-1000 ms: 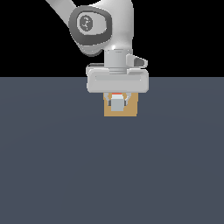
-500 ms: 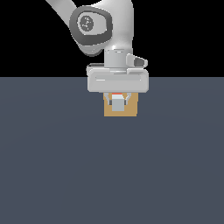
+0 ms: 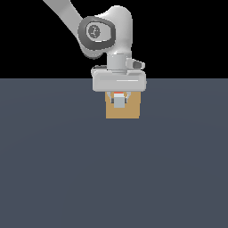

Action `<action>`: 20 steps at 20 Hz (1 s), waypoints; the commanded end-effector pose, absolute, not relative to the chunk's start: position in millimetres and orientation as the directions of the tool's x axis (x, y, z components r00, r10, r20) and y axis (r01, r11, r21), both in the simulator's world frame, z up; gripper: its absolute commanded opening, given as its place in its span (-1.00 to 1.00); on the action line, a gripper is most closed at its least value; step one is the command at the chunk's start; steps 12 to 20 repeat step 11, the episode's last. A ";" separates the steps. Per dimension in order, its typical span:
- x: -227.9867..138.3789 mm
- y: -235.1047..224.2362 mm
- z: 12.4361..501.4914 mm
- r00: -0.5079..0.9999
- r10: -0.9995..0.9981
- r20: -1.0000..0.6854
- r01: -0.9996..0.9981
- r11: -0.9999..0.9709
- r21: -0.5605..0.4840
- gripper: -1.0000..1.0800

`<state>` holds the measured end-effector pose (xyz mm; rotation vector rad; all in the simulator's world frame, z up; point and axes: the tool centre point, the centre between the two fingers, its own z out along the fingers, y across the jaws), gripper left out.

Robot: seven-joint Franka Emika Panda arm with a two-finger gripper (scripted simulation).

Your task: Insert the peg into the horizontal hole in a box.

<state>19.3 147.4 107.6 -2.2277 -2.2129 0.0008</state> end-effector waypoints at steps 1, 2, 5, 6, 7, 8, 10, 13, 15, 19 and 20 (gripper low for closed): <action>20.4 164.5 109.5 0.007 1.000 0.002 1.000 -0.007 0.002 -1.00; 20.5 169.4 109.5 0.007 1.000 0.002 1.000 -0.007 0.002 -1.00; 21.0 178.6 109.8 0.007 1.000 0.002 1.000 -0.007 0.003 -1.00; 21.2 179.8 109.8 0.007 1.000 0.002 1.000 -0.007 0.003 -1.00; 21.4 180.2 109.8 0.007 1.000 0.002 1.000 -0.007 0.003 -1.00; 21.7 179.6 109.8 0.007 1.000 0.002 1.000 -0.007 0.003 -1.00; 22.2 177.0 109.8 0.007 1.000 0.002 1.000 -0.007 0.003 -1.00; 22.3 176.6 109.8 0.007 1.000 0.002 1.000 -0.007 0.003 -1.00; 22.3 176.6 109.8 0.007 1.000 0.002 1.000 -0.007 0.003 -1.00; 22.3 176.6 109.8 0.007 1.000 0.002 1.000 -0.007 0.003 -1.00; 22.3 176.6 109.8 0.007 1.000 0.002 1.000 -0.007 0.003 -1.00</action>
